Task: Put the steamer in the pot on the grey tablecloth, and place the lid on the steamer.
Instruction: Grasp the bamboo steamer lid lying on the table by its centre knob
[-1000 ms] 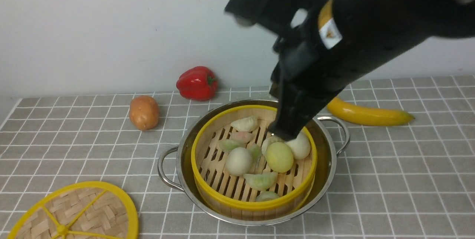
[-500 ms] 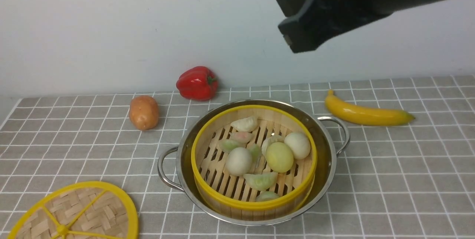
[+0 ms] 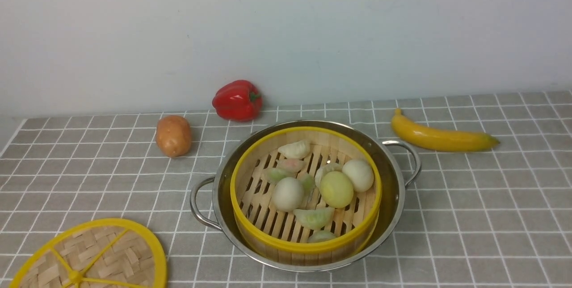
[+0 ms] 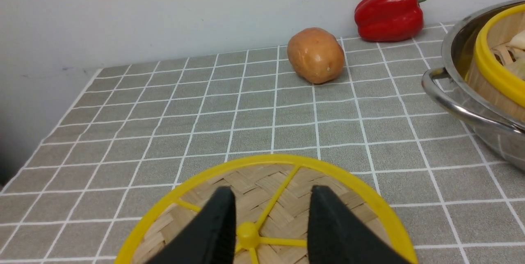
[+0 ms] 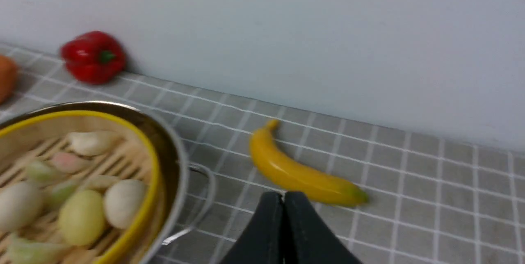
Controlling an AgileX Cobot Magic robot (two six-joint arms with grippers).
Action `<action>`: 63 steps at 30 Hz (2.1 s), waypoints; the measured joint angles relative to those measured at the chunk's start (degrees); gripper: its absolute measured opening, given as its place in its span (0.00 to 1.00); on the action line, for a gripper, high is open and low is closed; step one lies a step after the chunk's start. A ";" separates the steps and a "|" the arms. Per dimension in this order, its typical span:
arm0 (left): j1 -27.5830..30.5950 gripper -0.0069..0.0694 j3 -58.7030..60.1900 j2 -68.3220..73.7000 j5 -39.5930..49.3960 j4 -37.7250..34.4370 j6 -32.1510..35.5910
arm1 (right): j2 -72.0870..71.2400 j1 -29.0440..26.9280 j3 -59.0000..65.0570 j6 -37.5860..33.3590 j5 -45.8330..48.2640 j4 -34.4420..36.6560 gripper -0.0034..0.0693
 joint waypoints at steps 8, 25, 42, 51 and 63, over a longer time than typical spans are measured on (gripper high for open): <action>0.00 0.41 0.00 0.00 0.00 0.00 0.00 | -27.97 -14.72 24.90 3.49 -12.37 0.57 0.10; 0.00 0.41 0.00 0.00 0.00 0.00 0.00 | -44.77 -10.23 35.94 4.82 -4.99 -1.68 0.15; 0.00 0.41 0.00 0.00 0.00 0.00 0.00 | -44.77 -9.29 41.51 5.47 -9.07 -0.47 0.20; 0.00 0.41 0.00 0.00 0.00 0.00 0.00 | -44.77 -9.29 41.51 5.72 -9.57 -0.37 0.24; 0.00 0.41 0.00 0.00 0.00 4.09 4.87 | -44.77 -9.29 41.51 5.72 -9.72 -0.37 0.28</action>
